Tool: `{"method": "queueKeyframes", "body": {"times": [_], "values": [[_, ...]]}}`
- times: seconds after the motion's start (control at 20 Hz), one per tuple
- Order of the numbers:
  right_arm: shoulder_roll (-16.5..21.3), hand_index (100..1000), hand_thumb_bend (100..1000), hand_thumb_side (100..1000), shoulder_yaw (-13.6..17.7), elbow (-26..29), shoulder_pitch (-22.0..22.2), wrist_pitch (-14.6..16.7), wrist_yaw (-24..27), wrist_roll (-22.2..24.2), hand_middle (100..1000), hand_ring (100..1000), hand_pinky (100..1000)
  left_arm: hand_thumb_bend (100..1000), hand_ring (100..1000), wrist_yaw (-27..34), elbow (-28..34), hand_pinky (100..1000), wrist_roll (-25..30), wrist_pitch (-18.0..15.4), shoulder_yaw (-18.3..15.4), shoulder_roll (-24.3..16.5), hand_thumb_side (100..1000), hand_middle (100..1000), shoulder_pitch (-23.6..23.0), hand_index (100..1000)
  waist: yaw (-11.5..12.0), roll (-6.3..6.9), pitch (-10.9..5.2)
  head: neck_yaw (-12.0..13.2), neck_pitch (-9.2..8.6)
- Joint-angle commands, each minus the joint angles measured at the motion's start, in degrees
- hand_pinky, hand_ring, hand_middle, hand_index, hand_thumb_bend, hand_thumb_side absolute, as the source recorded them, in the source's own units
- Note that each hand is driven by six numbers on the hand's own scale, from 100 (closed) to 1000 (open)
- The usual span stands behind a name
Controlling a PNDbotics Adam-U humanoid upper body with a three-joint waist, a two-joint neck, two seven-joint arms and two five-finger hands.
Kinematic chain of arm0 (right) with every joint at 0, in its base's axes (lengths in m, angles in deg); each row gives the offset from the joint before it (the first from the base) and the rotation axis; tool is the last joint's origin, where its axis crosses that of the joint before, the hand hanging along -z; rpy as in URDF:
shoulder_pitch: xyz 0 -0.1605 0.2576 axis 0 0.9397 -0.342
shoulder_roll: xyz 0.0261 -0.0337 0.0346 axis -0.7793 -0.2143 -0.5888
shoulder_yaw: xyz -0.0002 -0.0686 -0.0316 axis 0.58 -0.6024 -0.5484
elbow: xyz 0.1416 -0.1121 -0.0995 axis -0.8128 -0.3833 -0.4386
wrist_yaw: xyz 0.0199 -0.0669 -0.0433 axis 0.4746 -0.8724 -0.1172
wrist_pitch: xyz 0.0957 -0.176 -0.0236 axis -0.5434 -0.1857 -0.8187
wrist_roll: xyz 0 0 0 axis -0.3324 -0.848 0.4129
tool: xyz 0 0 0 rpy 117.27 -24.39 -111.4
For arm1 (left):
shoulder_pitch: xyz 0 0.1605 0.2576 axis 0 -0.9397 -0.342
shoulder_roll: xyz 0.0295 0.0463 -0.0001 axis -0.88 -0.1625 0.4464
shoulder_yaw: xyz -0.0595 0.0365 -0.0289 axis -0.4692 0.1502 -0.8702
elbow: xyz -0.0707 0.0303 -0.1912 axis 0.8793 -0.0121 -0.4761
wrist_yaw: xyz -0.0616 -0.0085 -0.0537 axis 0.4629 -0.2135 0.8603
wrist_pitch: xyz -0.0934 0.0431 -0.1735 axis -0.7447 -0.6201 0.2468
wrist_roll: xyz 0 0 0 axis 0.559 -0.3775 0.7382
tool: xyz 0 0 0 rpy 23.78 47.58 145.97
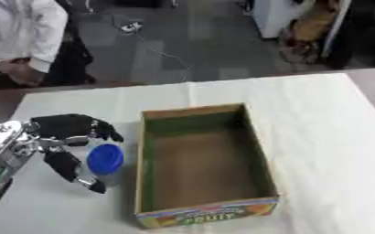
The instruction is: Pick up objects on the table and place them in the box.
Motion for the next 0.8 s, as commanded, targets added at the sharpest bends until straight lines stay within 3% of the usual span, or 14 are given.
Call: {"method": "queueKeyframes", "body": {"times": [0.05, 0.5, 0.65, 0.7, 0.8], "values": [[0.3, 777, 100, 1000, 0.0, 0.6, -1.2, -0.4, 0.4, -0.1, 433, 332, 322, 766, 664, -1.3, 0.2, 774, -0.3, 0.3, -1.0, -1.0, 717, 710, 0.4, 896, -0.1, 0.09, -0.79, 0.7, 0.35], [0.3, 777, 100, 1000, -0.2, 0.6, -1.7, -0.8, 0.8, 0.1, 433, 332, 322, 709, 560, -2.0, -0.1, 740, -0.5, 0.5, -1.1, -0.8, 674, 590, 0.2, 867, -0.4, 0.35, -0.68, 0.4, -0.07], [0.2, 777, 100, 1000, -0.2, 0.6, -1.8, -1.0, 1.0, 0.1, 433, 332, 321, 574, 496, -1.5, -0.1, 705, -0.7, 0.4, -1.1, -0.7, 669, 525, 0.2, 746, -0.4, 0.41, -0.71, 0.2, -0.15], [0.3, 777, 100, 1000, -0.2, 0.6, -1.8, -1.0, 1.0, 0.1, 433, 332, 321, 581, 500, -1.3, -0.2, 708, -0.8, 0.4, -1.1, -0.7, 668, 529, 0.2, 756, -0.4, 0.42, -0.72, 0.2, -0.17], [0.3, 777, 100, 1000, -0.2, 0.6, -1.8, -1.0, 1.1, 0.0, 433, 332, 321, 518, 441, -0.7, -0.2, 651, -1.1, 0.4, -1.0, -0.6, 672, 472, 0.2, 669, -0.4, 0.43, -0.74, 0.0, -0.26]]}}
